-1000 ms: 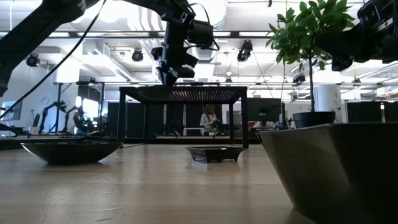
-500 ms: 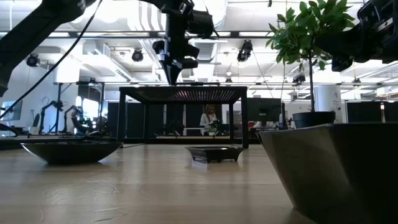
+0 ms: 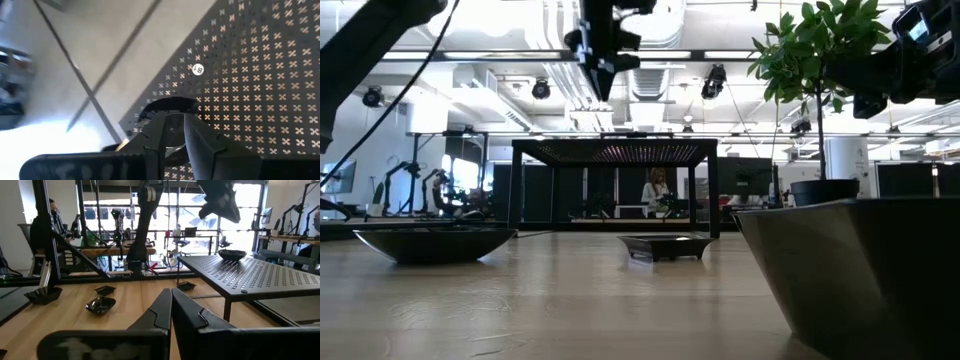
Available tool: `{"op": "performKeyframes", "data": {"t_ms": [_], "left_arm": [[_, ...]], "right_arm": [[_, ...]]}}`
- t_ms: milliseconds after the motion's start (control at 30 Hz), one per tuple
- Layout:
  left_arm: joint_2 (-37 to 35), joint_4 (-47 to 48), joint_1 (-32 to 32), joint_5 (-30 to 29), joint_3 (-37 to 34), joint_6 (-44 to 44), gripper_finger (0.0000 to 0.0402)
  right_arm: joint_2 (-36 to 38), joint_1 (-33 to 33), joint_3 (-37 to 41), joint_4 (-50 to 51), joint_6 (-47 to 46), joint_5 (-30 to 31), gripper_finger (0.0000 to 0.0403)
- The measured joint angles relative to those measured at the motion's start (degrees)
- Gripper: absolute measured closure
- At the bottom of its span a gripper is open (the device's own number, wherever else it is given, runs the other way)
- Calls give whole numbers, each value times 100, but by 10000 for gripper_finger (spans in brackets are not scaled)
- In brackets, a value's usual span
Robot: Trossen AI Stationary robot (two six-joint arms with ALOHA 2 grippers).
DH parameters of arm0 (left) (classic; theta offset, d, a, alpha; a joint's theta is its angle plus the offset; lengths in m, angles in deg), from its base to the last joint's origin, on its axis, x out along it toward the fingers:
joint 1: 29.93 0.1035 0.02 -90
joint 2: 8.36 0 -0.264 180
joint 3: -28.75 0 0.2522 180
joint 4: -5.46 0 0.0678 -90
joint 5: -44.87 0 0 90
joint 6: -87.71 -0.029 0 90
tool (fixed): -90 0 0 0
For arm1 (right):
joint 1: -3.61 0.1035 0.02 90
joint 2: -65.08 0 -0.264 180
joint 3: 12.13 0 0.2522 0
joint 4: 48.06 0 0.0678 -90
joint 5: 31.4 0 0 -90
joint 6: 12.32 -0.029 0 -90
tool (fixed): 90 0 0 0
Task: Pick & Place Mini shaped plates
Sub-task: Put the distorted square plate on the shelf
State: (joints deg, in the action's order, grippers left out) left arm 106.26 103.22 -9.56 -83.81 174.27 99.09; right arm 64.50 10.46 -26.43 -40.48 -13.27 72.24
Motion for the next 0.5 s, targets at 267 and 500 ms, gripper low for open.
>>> {"op": "performKeyframes", "data": {"t_ms": [267,500], "left_arm": [[-278,9,-991,-986,-167,106,337],[-504,23,-1802,-1313,-540,444,356]], "right_arm": [[0,0,2,-5,-7,343,394],[1,-1,0,-7,-191,465,394]]}}
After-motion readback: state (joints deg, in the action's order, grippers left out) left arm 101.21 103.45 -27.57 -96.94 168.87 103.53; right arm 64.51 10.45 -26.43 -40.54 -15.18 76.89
